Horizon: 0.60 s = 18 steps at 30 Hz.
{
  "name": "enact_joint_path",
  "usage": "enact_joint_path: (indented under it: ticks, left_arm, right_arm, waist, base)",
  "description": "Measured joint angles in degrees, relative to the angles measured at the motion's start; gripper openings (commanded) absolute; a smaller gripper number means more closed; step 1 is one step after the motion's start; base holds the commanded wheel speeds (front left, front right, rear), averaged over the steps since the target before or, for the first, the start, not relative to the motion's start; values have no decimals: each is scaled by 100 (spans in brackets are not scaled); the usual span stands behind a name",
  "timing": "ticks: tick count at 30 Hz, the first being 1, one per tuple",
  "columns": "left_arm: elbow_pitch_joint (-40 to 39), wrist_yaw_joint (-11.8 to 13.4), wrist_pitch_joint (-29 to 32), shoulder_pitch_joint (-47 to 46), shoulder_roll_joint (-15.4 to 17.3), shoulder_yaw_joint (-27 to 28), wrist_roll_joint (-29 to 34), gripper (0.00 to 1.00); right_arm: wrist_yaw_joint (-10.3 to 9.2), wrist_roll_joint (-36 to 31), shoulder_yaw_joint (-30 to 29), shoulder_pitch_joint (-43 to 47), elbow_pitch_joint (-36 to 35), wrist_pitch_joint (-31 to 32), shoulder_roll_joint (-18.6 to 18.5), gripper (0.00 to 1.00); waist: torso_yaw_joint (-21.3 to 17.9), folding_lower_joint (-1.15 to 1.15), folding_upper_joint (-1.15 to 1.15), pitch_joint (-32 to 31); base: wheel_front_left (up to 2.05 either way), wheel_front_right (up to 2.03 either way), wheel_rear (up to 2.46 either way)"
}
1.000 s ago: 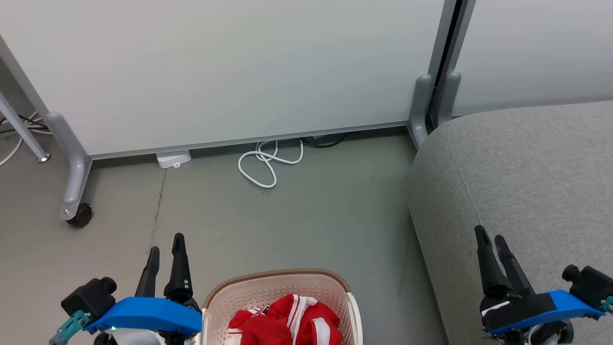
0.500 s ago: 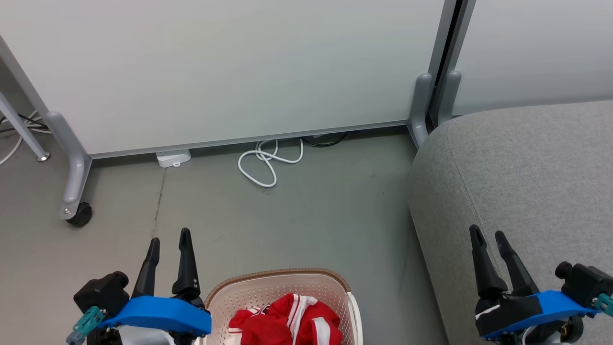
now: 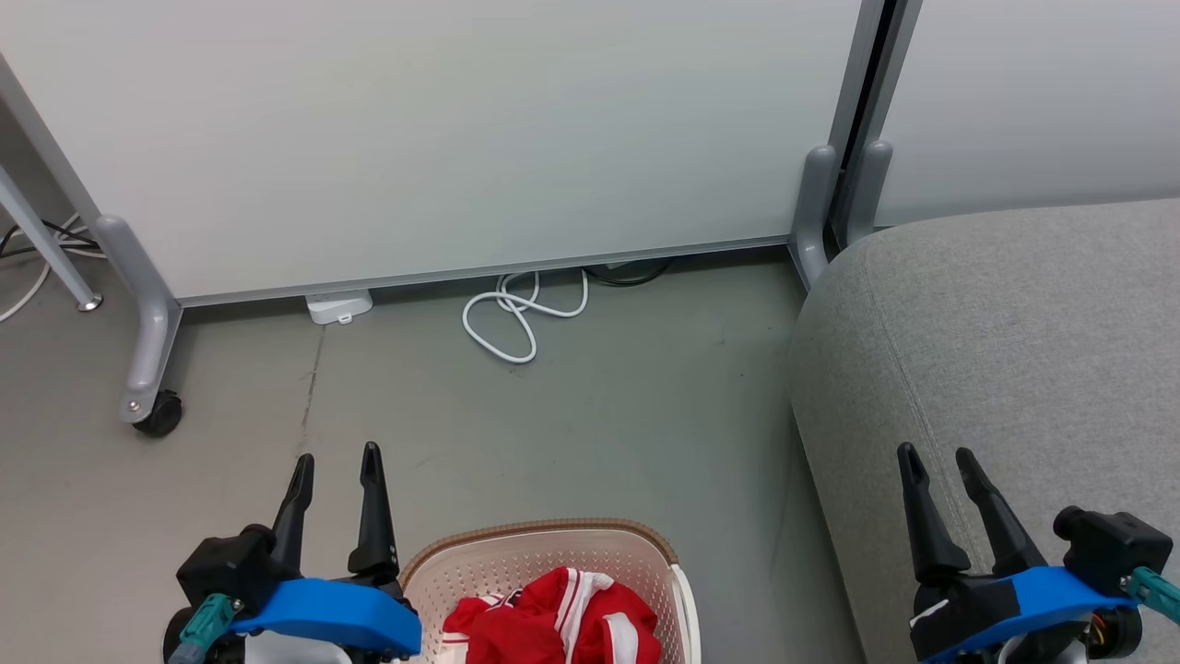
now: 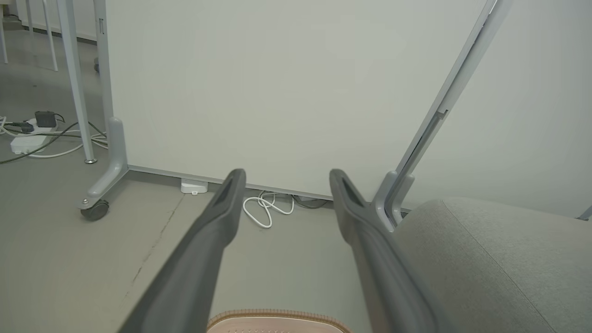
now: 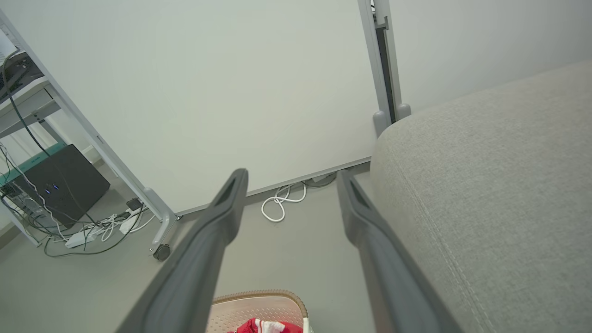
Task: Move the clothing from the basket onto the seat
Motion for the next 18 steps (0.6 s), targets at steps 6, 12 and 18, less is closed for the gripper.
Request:
enact_joint_path:
  ticks: [6,12,18]
  left_arm:
    - [34,57,-87,7,19,-79,274,100]
    - [130,94,-149,35,29,-147,511,100]
    - [172,152,-192,34,26,-167,650,100]
  right_arm:
    - [0,-347,2,15,-69,-25,-2,100]
    - [0,-703,3,54,-122,-51,-5,100]
    - [0,-976,-25,98,-138,-42,-11,100]
  waist:
    - [-5,0,0,-20]
    - [-13,0,0,-39]
    - [-12,0,0,-55]
  base:
    - [0,0,0]
    - [0,0,0]
    - [0,0,0]
